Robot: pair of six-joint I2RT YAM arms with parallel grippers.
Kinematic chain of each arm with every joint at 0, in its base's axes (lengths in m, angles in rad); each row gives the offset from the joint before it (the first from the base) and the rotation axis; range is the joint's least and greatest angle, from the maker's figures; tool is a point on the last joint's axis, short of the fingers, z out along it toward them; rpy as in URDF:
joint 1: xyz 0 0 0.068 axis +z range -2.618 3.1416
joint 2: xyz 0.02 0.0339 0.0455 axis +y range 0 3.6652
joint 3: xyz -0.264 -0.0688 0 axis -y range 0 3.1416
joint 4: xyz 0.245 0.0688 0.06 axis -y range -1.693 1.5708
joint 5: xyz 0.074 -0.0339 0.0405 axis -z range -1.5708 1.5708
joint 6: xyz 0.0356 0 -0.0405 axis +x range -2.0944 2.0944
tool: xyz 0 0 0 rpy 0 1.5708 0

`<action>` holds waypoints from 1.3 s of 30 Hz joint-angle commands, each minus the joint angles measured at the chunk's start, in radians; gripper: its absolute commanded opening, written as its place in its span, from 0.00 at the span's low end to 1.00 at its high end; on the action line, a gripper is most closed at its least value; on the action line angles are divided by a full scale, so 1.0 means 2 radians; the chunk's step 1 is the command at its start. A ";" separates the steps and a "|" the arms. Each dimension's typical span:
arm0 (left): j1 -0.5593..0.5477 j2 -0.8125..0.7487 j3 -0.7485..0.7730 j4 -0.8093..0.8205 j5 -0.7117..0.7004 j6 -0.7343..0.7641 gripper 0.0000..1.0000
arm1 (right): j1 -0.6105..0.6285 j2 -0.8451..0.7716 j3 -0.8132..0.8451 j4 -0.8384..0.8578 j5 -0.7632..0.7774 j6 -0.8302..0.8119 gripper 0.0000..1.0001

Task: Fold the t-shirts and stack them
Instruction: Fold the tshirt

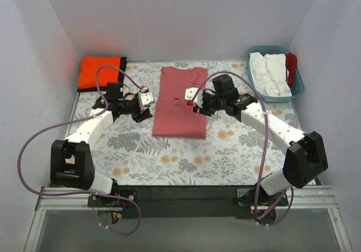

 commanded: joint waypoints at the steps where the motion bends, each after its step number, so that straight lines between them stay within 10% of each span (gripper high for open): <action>1: -0.004 -0.028 -0.065 -0.011 0.031 0.026 0.50 | 0.032 -0.003 -0.054 -0.005 0.002 0.055 0.46; 31: -0.063 0.052 -0.158 0.100 -0.029 0.090 0.50 | 0.079 0.054 -0.206 0.103 0.078 -0.007 0.43; 35: -0.063 0.059 -0.161 0.096 -0.038 0.103 0.42 | 0.078 0.063 -0.210 0.103 0.081 -0.008 0.31; 39: -0.063 0.043 -0.148 0.078 -0.037 0.101 0.03 | 0.073 0.059 -0.202 0.101 0.096 0.003 0.01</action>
